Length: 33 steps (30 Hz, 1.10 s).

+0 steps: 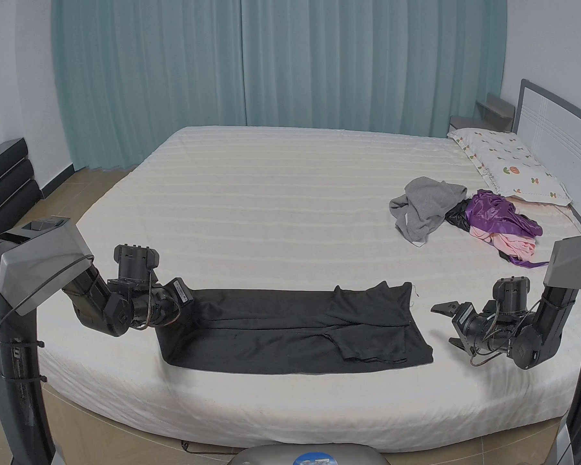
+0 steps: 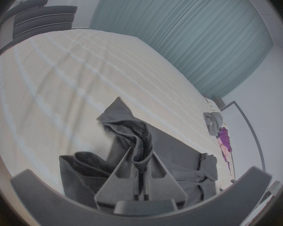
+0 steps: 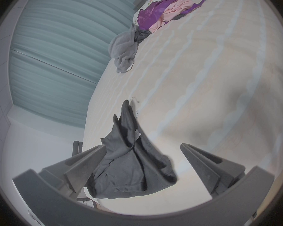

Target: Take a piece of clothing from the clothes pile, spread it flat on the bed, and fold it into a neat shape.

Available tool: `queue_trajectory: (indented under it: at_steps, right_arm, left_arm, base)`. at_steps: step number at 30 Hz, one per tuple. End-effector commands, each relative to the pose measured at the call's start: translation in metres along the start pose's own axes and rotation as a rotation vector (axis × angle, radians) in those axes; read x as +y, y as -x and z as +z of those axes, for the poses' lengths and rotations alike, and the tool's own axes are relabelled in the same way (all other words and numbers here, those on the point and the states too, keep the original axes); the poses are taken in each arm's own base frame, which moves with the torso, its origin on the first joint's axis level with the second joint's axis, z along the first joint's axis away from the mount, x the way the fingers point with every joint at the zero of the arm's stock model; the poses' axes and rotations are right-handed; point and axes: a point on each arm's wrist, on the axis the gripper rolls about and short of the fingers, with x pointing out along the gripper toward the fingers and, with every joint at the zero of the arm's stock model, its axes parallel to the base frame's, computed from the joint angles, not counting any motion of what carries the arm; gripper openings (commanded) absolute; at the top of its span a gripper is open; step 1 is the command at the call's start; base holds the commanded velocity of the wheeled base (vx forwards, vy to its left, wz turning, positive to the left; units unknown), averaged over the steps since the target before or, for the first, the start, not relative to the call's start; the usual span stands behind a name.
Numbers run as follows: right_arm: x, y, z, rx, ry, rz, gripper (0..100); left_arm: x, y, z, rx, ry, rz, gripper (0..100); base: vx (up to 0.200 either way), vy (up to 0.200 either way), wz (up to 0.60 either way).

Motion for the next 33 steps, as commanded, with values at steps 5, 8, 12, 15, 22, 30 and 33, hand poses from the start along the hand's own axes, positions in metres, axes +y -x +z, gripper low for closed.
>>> queue_trajectory:
  at_steps: [5,8,12,15,22,30,33]
  right_arm:
    - [0.0,0.0,0.0,0.001,-0.001,0.0,100]
    - [0.0,0.0,0.0,0.001,-0.001,0.0,100]
    - [0.0,0.0,-0.001,0.004,0.0,0.001,100]
    - [0.0,0.0,-0.001,0.002,0.0,0.0,100]
    - [0.0,0.0,-0.001,0.004,0.0,0.001,100]
    - [0.0,0.0,-0.001,0.002,0.002,0.0,100]
    - [0.0,-0.001,-0.001,0.003,0.001,-0.001,100]
  left_arm:
    - [-0.027,0.011,0.001,-0.009,-0.027,-0.057,0]
    - [-0.037,0.014,0.0,0.005,-0.036,-0.066,0]
    - [-0.051,0.018,-0.002,0.033,-0.051,-0.071,0]
    - [-0.061,0.023,0.0,0.041,-0.062,-0.079,0]
    - [-0.088,0.02,-0.001,0.085,-0.054,-0.091,0]
    - [-0.119,0.014,-0.025,0.163,-0.096,-0.115,0]
    - [-0.123,0.013,-0.031,0.174,-0.107,-0.118,0]
  base:
    - [0.0,-0.2,0.0]
    - [0.0,-0.2,0.0]
    - [0.0,-0.2,0.0]
    - [0.0,-0.2,0.0]
    - [0.0,-0.2,0.0]
    - [0.0,-0.2,0.0]
    - [0.0,-0.2,0.0]
